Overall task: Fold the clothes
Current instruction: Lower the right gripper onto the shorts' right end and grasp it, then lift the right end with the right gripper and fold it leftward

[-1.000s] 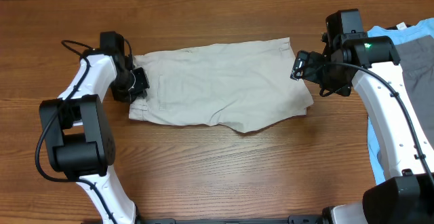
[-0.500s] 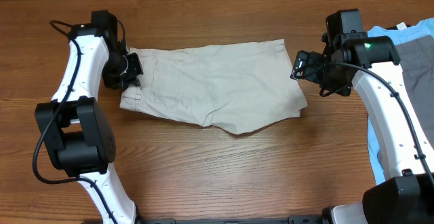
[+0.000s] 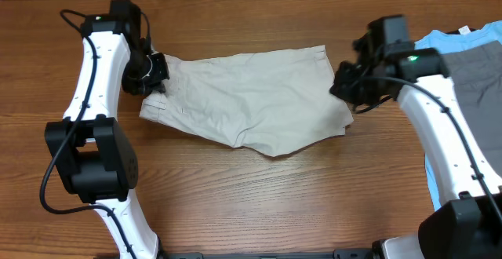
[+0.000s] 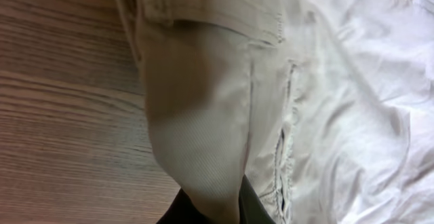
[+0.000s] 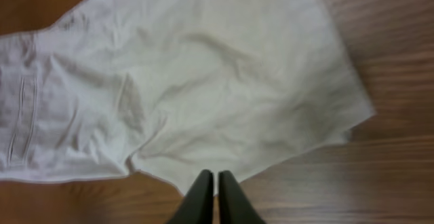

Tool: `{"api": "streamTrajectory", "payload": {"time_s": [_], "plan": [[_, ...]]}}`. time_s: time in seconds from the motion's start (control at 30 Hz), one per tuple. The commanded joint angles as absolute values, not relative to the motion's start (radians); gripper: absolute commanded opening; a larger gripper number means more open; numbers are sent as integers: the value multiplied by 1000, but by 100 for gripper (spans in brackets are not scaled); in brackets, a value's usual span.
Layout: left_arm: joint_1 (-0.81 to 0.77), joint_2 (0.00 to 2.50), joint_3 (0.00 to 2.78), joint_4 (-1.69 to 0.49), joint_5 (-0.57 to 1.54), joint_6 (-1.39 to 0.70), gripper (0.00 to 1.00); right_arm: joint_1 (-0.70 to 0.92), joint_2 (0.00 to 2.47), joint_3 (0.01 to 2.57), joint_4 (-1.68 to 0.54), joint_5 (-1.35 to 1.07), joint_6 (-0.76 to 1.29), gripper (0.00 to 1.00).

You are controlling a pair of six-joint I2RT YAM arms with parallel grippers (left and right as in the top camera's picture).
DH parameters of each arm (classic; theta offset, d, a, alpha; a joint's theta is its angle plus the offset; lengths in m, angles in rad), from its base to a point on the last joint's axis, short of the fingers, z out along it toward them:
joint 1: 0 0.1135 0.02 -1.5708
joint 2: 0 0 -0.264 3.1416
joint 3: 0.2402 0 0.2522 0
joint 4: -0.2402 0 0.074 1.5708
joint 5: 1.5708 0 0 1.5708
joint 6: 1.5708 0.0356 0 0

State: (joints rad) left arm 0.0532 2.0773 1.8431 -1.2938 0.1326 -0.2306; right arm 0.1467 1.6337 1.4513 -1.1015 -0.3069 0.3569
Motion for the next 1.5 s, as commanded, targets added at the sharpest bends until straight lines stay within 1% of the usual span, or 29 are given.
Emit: {"api": "streamTrajectory", "payload": {"time_s": [0.0, 0.2, 0.37, 0.5, 0.73, 1.0, 1.17, 1.47], "plan": [[30, 2079, 1876, -1297, 124, -205, 4, 220, 1633, 1319, -993, -396, 434, 4], [19, 2079, 1876, -1302, 123, -205, 4, 355, 1633, 1106, -648, -525, 464, 4], [19, 2079, 1876, -1318, 120, -193, 4, 443, 1634, 1020, -484, -500, 553, 4], [18, 2079, 1876, -1327, 120, -179, 4, 503, 1635, 976, -381, -444, 571, 4], [18, 2079, 1876, -1343, 120, -156, 4, 568, 1691, 967, -277, -337, 696, 4], [12, 2079, 1876, -1349, 120, -149, 4, 622, 1880, 968, -141, -343, 761, 4], [-2, 2079, 1876, -1349, 120, -135, 4, 646, 1940, 968, -142, -361, 764, 4], [-93, 2072, 1894, -1337, 105, -74, 4, 639, 1940, 979, -147, -409, 767, 4]]}}
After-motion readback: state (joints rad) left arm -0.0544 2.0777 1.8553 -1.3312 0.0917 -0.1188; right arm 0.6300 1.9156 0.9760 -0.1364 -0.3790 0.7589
